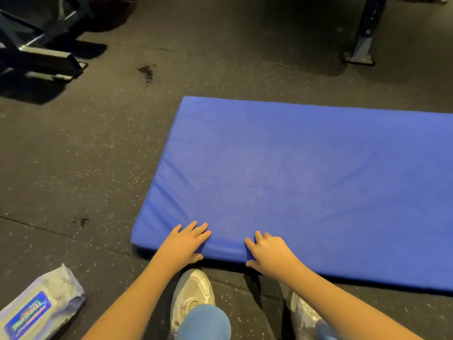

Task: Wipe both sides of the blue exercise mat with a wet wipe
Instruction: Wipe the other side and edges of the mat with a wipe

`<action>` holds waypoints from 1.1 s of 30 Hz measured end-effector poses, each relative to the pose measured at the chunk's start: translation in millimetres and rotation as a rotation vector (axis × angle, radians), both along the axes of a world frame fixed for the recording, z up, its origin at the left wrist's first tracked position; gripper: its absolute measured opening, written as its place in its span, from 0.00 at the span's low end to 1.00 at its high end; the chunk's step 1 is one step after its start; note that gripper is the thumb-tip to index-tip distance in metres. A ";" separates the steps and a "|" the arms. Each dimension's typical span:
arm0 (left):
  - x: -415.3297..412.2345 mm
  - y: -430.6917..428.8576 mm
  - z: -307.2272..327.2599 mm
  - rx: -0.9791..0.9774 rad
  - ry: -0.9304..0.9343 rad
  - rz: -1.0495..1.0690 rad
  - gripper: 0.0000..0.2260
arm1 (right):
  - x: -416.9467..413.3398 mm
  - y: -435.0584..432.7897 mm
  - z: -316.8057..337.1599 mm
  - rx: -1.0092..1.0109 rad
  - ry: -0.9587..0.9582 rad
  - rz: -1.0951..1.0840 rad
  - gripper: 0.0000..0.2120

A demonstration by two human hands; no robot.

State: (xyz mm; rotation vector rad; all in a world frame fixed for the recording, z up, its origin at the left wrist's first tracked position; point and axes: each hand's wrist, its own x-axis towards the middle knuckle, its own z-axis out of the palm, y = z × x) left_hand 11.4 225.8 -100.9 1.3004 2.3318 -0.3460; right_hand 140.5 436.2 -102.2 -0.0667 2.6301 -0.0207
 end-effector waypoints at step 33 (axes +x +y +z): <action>57.1 -321.2 3.3 0.194 0.075 1.327 0.24 | -104.0 -338.6 29.8 -0.425 -0.039 0.447 0.19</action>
